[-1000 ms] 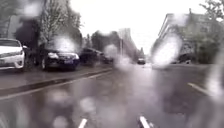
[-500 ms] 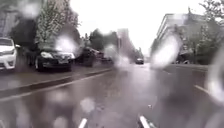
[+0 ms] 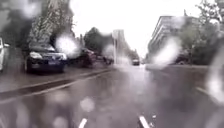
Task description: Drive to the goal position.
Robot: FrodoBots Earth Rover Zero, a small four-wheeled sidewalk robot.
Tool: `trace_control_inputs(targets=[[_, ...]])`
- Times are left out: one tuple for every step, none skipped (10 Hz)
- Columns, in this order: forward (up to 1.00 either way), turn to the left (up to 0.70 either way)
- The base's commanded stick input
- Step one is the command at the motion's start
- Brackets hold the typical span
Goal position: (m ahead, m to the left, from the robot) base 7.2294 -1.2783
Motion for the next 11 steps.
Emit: trace_control_inputs(targets=[[0.70, -0.09], [0.70, -0.14], [0.70, -0.14], [0.70, -0.14], [0.70, -0.14], [0.70, -0.14], [0.70, -0.14], [0.70, -0.14], [0.70, -0.14], [0.70, -0.14], [0.70, -0.07]])
